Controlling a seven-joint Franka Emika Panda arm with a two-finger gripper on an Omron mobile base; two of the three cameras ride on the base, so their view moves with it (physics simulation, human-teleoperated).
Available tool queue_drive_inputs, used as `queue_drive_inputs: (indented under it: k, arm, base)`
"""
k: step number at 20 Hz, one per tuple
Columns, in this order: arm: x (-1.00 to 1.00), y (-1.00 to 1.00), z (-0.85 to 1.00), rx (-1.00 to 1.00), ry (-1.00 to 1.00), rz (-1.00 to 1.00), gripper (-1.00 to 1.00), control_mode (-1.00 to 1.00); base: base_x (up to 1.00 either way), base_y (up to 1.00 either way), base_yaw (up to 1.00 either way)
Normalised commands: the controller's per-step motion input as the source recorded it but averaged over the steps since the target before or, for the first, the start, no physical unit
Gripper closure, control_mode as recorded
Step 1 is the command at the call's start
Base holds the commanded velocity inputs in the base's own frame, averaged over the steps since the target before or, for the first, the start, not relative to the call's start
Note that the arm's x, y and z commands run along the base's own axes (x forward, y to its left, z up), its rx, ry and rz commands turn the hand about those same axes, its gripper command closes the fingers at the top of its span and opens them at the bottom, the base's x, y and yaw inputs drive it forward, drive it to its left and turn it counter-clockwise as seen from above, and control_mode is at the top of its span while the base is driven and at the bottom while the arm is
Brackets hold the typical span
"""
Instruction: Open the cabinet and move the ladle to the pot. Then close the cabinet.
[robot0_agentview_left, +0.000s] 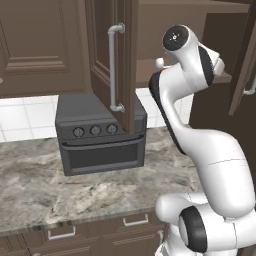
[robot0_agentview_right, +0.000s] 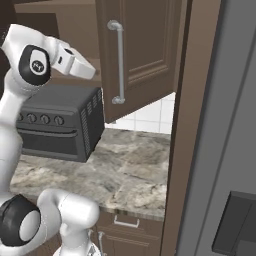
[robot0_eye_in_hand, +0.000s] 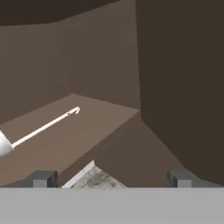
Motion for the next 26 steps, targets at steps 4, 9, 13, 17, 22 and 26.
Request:
queue_drive_inputs:
  k: [4,9,13,17,22,26]
  arm:
    - [0.12,-0.35,0.0,0.0,0.0,-0.17,-1.0,-1.0]
    - [0.04,-0.34,0.0,0.0,0.0,-0.18,-1.0,-1.0]
    - [0.0,-0.28,0.0,0.0,0.0,-0.17,-1.0,-1.0]
    - [0.0,-0.37,0.0,0.0,0.0,-0.17,-1.0,-1.0]
    - [0.0,-0.38,0.0,0.0,0.0,-0.17,-1.0,-1.0]
    - [0.0,-0.34,0.0,0.0,0.0,-0.16,-1.0,-1.0]
  base:
    - [0.0,0.0,0.0]
    - [0.0,0.0,0.0]
    - [0.0,0.0,0.0]
    - [0.0,0.0,0.0]
    - [0.0,0.0,0.0]
    - [0.0,0.0,0.0]
